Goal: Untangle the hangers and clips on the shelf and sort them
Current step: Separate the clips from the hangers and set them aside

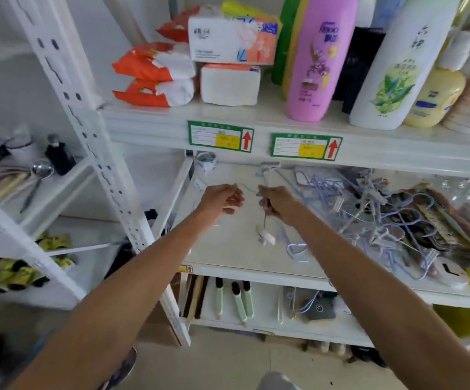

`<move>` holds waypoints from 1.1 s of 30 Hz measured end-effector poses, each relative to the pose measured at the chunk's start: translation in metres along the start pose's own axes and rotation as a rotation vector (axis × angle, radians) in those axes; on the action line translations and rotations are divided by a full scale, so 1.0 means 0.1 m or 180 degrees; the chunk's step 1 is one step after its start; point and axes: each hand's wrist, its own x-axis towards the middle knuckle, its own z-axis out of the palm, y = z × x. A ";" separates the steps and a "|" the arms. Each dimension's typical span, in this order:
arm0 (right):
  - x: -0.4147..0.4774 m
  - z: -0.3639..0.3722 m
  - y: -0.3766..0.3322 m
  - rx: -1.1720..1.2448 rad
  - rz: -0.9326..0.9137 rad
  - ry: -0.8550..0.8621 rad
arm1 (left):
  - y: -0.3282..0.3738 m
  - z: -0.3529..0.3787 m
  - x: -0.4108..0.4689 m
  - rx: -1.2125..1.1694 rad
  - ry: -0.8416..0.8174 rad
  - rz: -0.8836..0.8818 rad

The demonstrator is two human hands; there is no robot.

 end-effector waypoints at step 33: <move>0.38 0.93 0.10 0.1651 0.0644 -0.1617 | -0.10 -0.87 -0.01 0.2642 0.0987 -0.0715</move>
